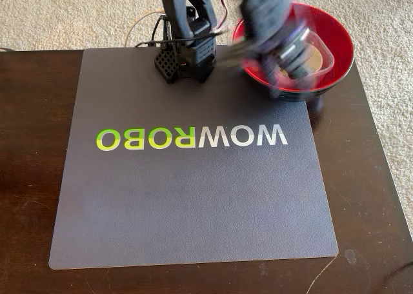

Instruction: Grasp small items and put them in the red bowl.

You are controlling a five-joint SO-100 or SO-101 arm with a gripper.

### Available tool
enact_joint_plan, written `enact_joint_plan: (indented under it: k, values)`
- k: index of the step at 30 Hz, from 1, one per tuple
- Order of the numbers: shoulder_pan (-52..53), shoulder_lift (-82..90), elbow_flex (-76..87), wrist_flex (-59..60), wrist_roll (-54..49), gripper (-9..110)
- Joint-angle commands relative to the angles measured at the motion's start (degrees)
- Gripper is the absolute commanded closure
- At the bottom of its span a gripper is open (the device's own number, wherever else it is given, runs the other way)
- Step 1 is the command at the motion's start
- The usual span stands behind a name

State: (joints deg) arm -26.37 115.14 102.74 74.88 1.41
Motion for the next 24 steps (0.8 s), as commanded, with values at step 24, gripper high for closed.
enact_joint_plan:
  k: [24]
  values:
    - [33.7, 72.5, 70.6, -17.9, 7.7, 102]
